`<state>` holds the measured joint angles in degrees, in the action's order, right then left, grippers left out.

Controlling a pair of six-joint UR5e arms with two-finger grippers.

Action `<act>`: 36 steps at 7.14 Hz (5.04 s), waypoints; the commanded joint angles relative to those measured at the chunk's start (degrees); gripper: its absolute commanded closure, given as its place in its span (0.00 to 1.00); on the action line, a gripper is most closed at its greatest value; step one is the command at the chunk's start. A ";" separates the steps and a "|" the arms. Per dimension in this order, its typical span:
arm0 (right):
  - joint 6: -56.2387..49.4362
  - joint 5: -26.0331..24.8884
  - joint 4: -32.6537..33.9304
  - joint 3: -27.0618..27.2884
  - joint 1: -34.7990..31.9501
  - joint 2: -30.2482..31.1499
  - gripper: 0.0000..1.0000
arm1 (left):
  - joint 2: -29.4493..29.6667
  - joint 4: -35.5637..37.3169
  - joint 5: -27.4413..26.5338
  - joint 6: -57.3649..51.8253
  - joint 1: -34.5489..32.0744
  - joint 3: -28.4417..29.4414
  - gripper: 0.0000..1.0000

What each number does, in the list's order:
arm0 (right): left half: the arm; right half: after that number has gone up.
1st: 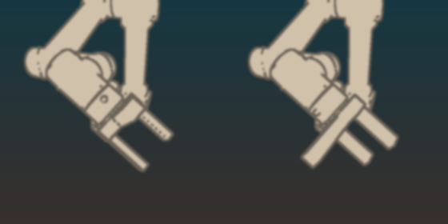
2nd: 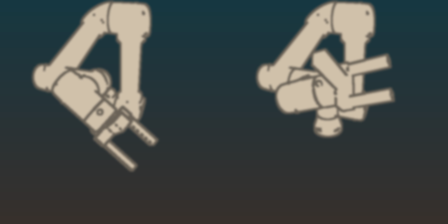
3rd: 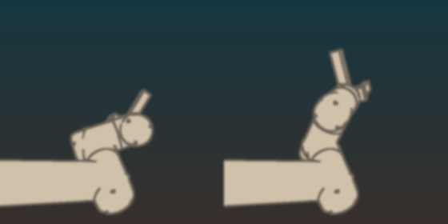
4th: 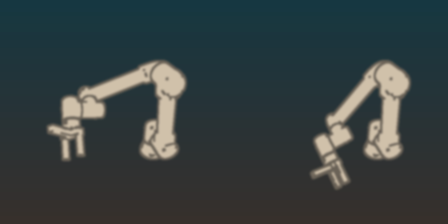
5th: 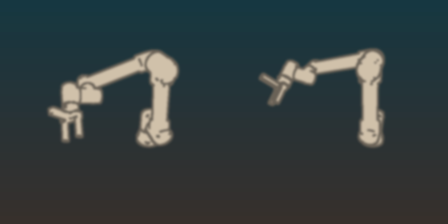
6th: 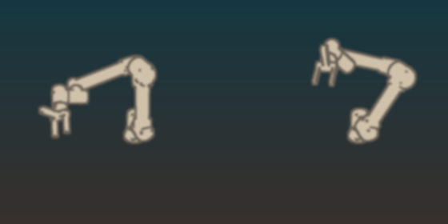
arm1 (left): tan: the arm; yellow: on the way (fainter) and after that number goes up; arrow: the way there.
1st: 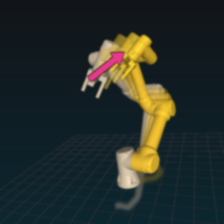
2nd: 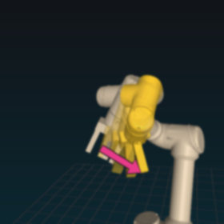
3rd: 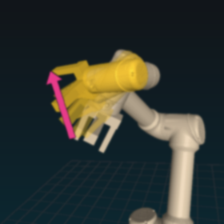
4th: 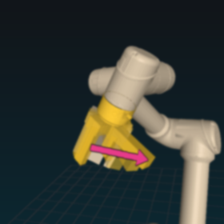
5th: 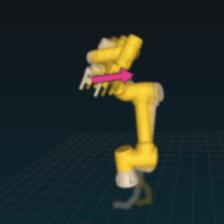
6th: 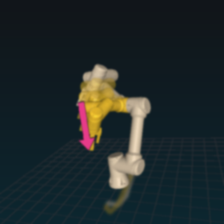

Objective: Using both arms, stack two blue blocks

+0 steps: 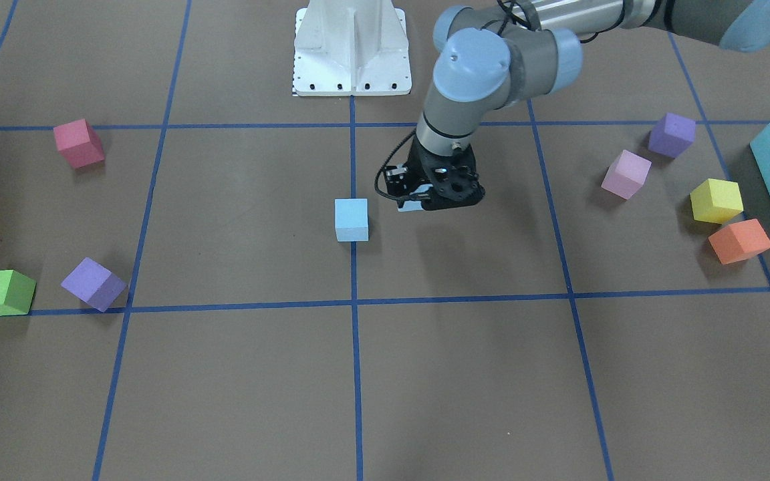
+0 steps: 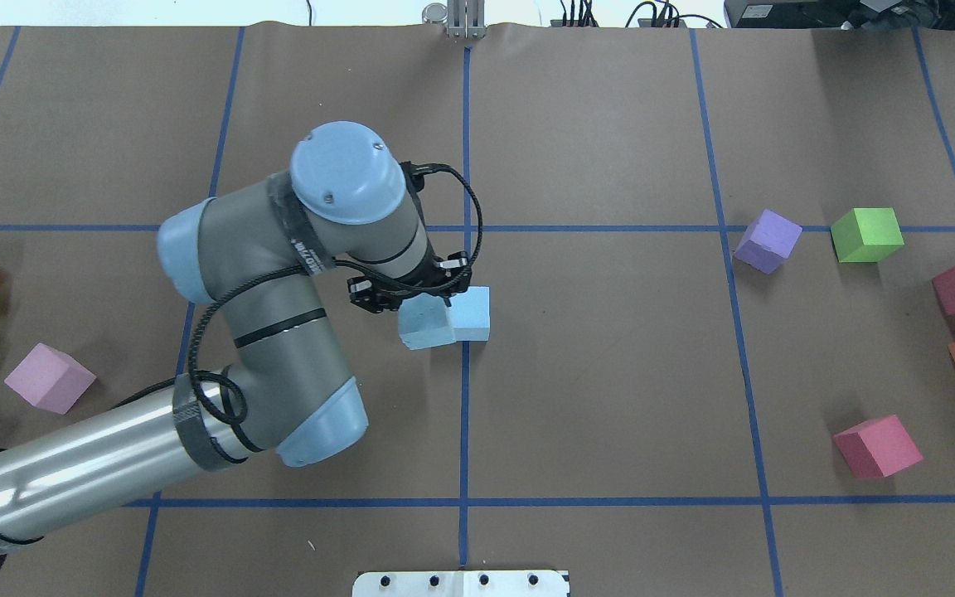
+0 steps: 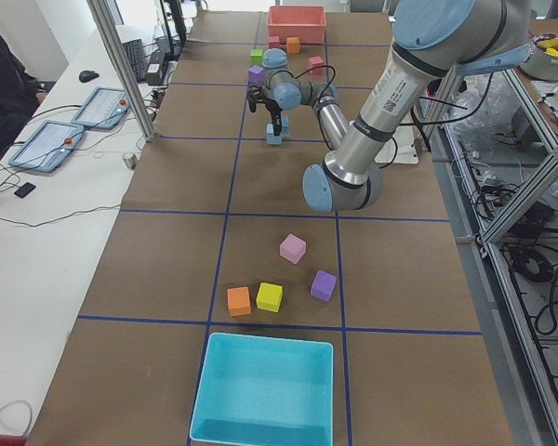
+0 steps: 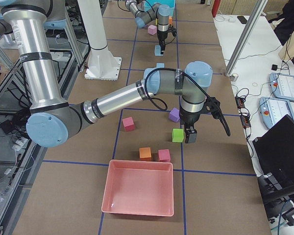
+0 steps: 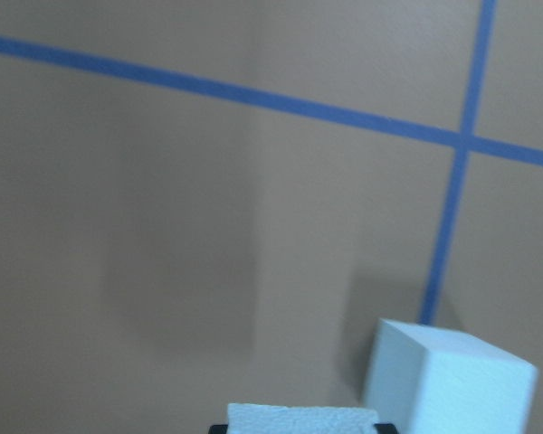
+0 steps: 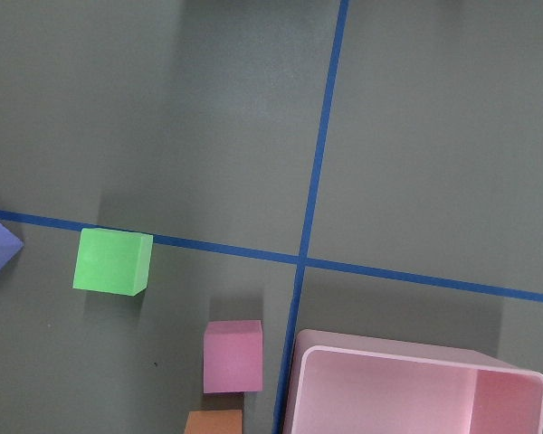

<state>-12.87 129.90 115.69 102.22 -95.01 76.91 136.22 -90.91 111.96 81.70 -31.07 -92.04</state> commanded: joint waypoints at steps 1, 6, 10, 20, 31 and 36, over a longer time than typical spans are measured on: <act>0.03 -0.09 -0.03 0.00 0.00 -0.01 0.00 | 8.15 -0.14 -1.05 0.75 1.19 8.59 0.45; 0.38 -0.09 -0.12 0.00 0.00 0.08 0.00 | 8.45 0.99 -3.33 -7.76 1.02 9.16 0.44; 0.65 0.00 -0.38 0.00 0.00 0.43 0.00 | 8.18 1.70 -5.08 -10.68 0.93 10.39 0.44; 0.39 -0.09 -0.38 0.00 0.00 0.52 0.00 | 8.27 0.91 -4.91 -9.36 1.10 11.18 0.03; 0.82 0.70 -0.73 -0.62 0.09 1.40 0.00 | -26.96 8.21 22.07 -84.64 -49.14 -1.14 0.02; 0.74 0.53 -0.82 -0.62 0.18 1.49 0.00 | -33.39 0.92 22.42 -87.58 -53.04 2.47 0.02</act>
<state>-12.02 130.47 114.88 101.71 -94.87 78.39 103.62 -88.23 134.15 -5.59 -83.40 -90.82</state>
